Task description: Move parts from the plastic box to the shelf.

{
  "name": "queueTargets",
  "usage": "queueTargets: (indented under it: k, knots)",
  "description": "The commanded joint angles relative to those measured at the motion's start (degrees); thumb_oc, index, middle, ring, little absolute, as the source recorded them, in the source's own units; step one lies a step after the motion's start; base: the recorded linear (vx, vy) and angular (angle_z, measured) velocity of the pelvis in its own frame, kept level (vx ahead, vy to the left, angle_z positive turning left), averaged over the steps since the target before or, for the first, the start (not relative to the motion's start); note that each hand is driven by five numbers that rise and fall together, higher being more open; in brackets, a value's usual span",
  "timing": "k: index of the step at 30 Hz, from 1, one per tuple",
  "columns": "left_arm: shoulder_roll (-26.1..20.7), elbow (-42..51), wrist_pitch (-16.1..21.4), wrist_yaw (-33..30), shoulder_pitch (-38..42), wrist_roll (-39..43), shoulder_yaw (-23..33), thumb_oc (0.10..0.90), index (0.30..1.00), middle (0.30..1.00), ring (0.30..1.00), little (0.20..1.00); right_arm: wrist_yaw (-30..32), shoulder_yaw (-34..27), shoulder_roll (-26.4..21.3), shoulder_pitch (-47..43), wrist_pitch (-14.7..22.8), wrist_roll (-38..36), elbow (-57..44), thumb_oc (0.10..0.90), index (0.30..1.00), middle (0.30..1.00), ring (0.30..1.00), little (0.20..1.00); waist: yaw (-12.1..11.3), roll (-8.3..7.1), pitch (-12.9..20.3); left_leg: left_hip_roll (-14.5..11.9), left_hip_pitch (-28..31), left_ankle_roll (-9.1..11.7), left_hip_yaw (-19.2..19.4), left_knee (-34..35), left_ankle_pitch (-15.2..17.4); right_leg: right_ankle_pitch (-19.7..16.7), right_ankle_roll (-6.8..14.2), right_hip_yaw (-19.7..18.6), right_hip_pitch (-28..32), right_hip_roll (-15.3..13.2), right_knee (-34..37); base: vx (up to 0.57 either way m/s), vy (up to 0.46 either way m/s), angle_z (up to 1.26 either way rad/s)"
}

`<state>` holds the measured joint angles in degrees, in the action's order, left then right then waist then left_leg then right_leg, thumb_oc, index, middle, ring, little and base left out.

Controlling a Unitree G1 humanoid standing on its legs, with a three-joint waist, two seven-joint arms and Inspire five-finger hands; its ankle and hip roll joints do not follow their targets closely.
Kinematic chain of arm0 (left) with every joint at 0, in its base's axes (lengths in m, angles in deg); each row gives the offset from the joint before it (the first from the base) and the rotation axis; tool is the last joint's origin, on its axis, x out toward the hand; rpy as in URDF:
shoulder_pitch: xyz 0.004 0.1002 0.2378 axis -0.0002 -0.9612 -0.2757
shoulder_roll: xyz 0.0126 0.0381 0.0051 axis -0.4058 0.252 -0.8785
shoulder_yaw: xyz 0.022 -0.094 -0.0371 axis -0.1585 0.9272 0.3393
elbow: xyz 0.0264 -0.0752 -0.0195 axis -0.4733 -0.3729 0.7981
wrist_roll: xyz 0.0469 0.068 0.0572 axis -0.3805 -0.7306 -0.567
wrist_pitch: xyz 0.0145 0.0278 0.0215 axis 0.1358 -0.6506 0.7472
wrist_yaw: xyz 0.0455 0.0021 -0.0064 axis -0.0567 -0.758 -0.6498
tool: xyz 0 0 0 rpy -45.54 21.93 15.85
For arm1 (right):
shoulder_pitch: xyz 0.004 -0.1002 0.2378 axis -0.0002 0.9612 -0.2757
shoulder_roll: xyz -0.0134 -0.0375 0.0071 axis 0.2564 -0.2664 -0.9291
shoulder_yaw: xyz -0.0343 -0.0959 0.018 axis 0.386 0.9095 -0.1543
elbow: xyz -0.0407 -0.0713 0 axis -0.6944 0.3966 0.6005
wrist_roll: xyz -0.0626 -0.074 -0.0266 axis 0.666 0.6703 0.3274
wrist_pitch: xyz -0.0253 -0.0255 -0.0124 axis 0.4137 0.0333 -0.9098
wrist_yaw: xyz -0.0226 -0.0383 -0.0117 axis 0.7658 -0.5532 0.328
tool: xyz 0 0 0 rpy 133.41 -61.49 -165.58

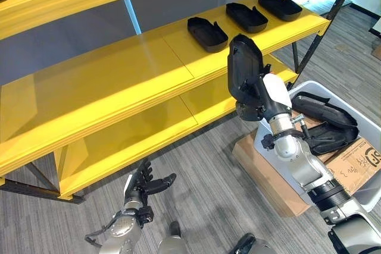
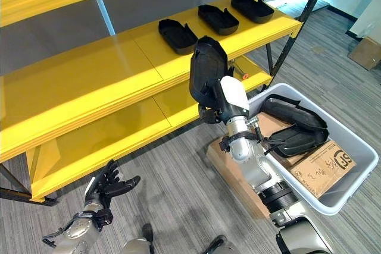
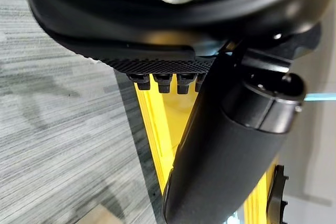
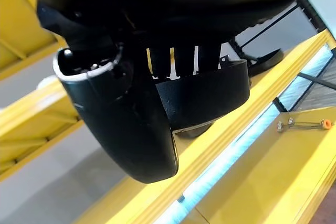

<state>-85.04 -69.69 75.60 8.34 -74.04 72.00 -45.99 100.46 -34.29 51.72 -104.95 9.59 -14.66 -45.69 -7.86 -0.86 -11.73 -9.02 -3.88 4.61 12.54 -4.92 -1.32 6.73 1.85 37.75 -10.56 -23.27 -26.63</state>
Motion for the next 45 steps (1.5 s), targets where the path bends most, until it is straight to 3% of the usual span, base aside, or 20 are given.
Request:
queueTargets:
  k: [1,5,7,8,10,12,13,16,17,21,22,24,26,32,39,45]
  knots:
    - [-4.13,8.24,5.17,1.24,2.24,-2.46,2.8,0.9,1.0,1.0,1.0,1.0,2.4,-0.59,0.21,-13.82,4.56,3.7,-2.73,0.4,0.3,0.3,0.3,0.3,-1.26,-3.57,1.8,4.39,-0.3,-4.35,-1.64,-11.44,14.84,-14.53,10.42,-4.82,7.53,-2.83,14.74,0.02,0.195,0.11]
    - [-4.35,8.78,5.31,1.32,2.4,-2.41,2.85,0.9,1.0,1.0,1.0,1.0,2.43,-0.22,0.09,-14.99,4.33,4.36,-1.89,0.4,0.3,0.3,0.3,0.3,-1.64,-3.65,1.63,6.0,-1.51,-5.47,-2.3,-13.42,16.14,-16.17,10.9,-5.73,7.92,-4.06,15.06,0.02,0.175,0.19]
    - [-4.39,8.39,5.4,1.08,3.28,-2.45,2.26,0.9,1.0,1.0,1.0,1.0,2.39,-0.09,0.21,-14.4,4.19,4.65,-1.62,0.4,0.3,0.3,0.3,0.3,-1.44,-3.39,1.46,7.02,-2.18,-6.53,-3.41,-14.58,17.06,-16.25,10.43,-9.44,7.18,-4.61,12.82,0.02,0.19,0.24]
    - [-4.48,8.55,5.45,1.0,3.54,-2.6,2.06,0.9,1.0,1.0,1.0,1.0,2.19,-0.07,0.04,-14.27,4.24,4.77,-1.73,0.4,0.3,0.3,0.3,0.3,-0.87,-3.52,1.14,7.63,-2.46,-7.23,-3.31,-14.11,15.71,-17.3,9.01,-11.2,6.04,-4.67,12.15,0.0,0.12,0.24]
    - [-4.81,7.67,5.53,0.91,4.68,-2.67,0.96,0.9,1.0,1.0,1.0,1.0,2.06,-0.25,-0.96,-14.24,4.3,4.79,-1.81,0.4,0.3,0.3,0.3,0.3,1.3,-2.9,0.58,8.68,-1.77,-7.83,-6.42,-12.1,14.34,-16.18,8.01,-23.01,1.87,0.79,9.39,0.04,0.127,0.85]
    - [-4.84,6.97,5.33,1.26,5.62,-2.94,-0.15,0.9,1.0,1.0,1.0,1.0,2.04,-0.28,-1.81,-14.15,4.4,4.66,-1.77,0.4,0.3,0.3,0.3,0.3,2.77,-2.36,0.29,9.92,-0.83,-8.17,-9.2,-10.07,13.03,-12.72,6.48,-29.58,-1.48,6.64,6.46,0.09,0.125,1.11]
    - [-4.85,6.89,5.11,1.49,5.83,-3.36,-0.49,0.9,1.0,1.0,1.0,1.0,2.22,-0.3,-1.79,-14.37,4.48,4.28,-1.6,0.4,0.3,0.3,0.3,0.3,3.18,-2.14,0.1,10.35,-0.14,-8.25,-10.36,-9.46,13.08,-10.91,5.97,-30.46,-2.62,8.5,6.02,0.08,0.078,0.79]
    - [-4.6,6.85,4.91,2.03,6.17,-3.88,-1.19,0.9,1.0,1.0,1.0,1.0,2.33,-0.35,-2.0,-15.13,5.06,3.17,-1.0,0.4,0.3,0.3,0.3,0.3,4.6,-2.0,-0.72,11.64,0.48,-8.15,-12.67,-9.12,12.75,-10.03,5.55,-31.75,-6.55,10.76,8.14,0.1,-0.026,0.69]
    - [-4.53,6.82,5.02,2.11,6.12,-3.76,-1.51,0.9,1.0,1.0,1.0,1.0,2.23,-0.36,-2.31,-15.6,5.13,3.13,-0.9,0.4,0.3,0.3,0.3,0.3,5.71,-2.3,-1.14,12.55,1.59,-7.63,-14.5,-8.99,13.41,-11.14,6.45,-34.65,-8.21,11.92,12.53,0.19,-0.089,0.76]
    - [-4.11,6.21,5.18,2.25,6.14,-3.51,-1.85,0.9,1.0,1.0,1.0,1.0,1.98,0.23,-2.26,-16.44,5.04,3.33,-0.32,0.4,0.3,0.3,0.3,0.3,6.69,-2.55,-1.34,12.56,3.99,-6.48,-16.75,-8.68,14.89,-13.84,7.76,-37.92,-8.51,12.52,19.89,0.2,-0.151,0.69]
    - [-3.95,5.74,5.18,2.56,5.95,-3.3,-2.0,0.9,1.0,1.0,1.0,1.0,1.74,0.17,-2.77,-15.68,5.33,3.47,-0.5,0.4,0.3,0.3,0.3,0.3,7.15,-3.31,-0.74,12.35,4.84,-5.89,-18.17,-9.38,16.21,-14.16,8.17,-40.75,-7.58,13.03,21.7,0.21,-0.221,0.66]
    - [-3.65,5.28,5.1,2.71,5.72,-3.2,-2.05,0.9,1.0,1.0,1.0,1.0,1.59,-0.27,-2.91,-14.65,5.4,3.39,-0.61,0.4,0.3,0.3,0.3,0.3,7.18,-3.81,-0.23,12.06,5.29,-5.65,-18.72,-9.86,16.87,-14.39,8.04,-41.1,-6.45,13.23,21.84,0.19,-0.201,0.58]
    - [-3.02,5.23,5.03,2.59,4.78,-3.88,-1.58,0.9,1.0,1.0,1.0,1.0,1.19,-0.48,-2.61,-13.94,5.76,3.08,-0.94,0.4,0.3,0.3,0.3,0.3,7.04,-3.83,0.75,10.84,6.85,-5.22,-18.34,-9.78,17.44,-15.23,8.39,-39.05,-5.6,13.3,20.74,0.23,-0.239,0.14]
    - [-1.63,5.33,4.62,2.69,2.93,-3.39,-1.31,0.9,1.0,1.0,1.0,1.0,0.7,-1.09,-2.74,-12.46,6.71,2.12,-2.45,0.4,0.3,0.3,0.3,0.3,7.68,-2.99,3.64,5.73,10.81,-3.22,-19.95,-4.78,14.9,-11.6,6.86,-36.73,-3.64,16.7,18.26,0.16,-0.219,-0.03]
    - [-1.26,5.34,4.34,2.44,3.23,-3.66,-2.7,0.9,1.0,1.0,1.0,1.0,0.9,-1.16,-2.92,-12.17,6.86,1.73,-2.68,0.4,0.3,0.3,0.3,0.3,8.08,-1.72,4.46,3.14,12.12,-2.25,-20.05,-2.3,12.86,-8.17,5.26,-35.6,-4.79,18.11,13.48,0.07,-0.118,0.02]
    - [-1.15,5.03,4.26,2.2,2.8,-3.3,-2.2,0.9,1.0,1.0,1.0,1.0,0.45,-0.48,-4.37,-12.2,7.76,1.78,-3.76,0.4,0.3,0.3,0.3,0.3,8.27,-1.02,5.37,0.49,11.66,-0.55,-21.27,-2.47,7.14,-4.13,2.98,-34.97,-4.05,19.78,10.91,0.08,-0.156,0.16]
